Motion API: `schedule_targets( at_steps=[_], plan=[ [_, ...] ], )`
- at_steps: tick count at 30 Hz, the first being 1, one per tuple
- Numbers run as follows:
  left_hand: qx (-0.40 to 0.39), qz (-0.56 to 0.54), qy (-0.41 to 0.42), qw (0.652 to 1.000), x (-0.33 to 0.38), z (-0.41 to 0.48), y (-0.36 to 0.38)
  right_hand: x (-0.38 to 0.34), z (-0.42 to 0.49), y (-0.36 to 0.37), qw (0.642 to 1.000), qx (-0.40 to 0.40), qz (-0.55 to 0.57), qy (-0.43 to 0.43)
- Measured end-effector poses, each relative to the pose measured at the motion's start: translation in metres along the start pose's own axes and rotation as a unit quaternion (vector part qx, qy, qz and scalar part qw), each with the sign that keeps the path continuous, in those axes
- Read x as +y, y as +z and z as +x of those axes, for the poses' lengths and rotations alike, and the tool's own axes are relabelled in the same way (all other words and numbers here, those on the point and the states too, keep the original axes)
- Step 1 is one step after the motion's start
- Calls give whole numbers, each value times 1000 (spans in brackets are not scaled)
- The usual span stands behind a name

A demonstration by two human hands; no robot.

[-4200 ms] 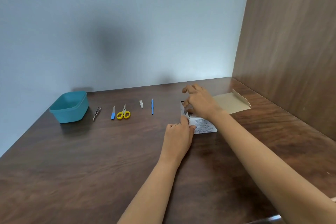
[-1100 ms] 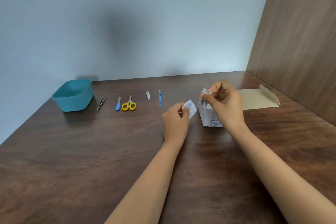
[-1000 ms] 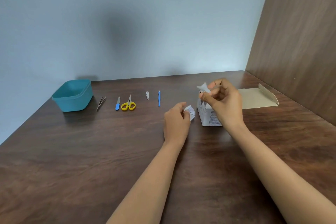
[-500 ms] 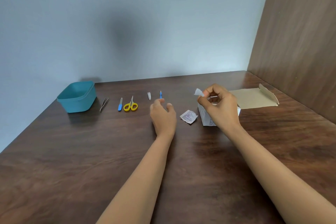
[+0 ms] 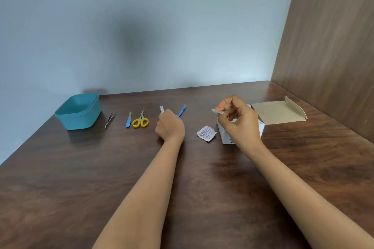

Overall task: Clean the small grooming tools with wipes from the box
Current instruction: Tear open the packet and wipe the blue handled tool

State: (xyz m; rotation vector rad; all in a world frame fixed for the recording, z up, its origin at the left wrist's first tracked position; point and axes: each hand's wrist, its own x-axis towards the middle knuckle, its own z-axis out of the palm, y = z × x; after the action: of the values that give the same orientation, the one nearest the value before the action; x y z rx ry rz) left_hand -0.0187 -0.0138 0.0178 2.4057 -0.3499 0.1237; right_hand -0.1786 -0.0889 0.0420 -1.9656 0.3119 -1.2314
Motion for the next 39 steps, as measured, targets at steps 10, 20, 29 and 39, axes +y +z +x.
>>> schedule_targets(
  at_steps=[10,20,29,39],
  plan=[
    [-41,-16,64,997,-20,-19,-12,-9,-9,9,997,-24,67,29],
    [-69,-240,132,959,-73,-51,-54,-12,-28,31,971,-92,204,87],
    [-61,-257,161,951,-93,-80,-82,-13,-38,61,963,-45,219,148],
    [-15,-267,153,952,-92,-65,-85,-13,-25,91,906,17,342,250]
  ],
)
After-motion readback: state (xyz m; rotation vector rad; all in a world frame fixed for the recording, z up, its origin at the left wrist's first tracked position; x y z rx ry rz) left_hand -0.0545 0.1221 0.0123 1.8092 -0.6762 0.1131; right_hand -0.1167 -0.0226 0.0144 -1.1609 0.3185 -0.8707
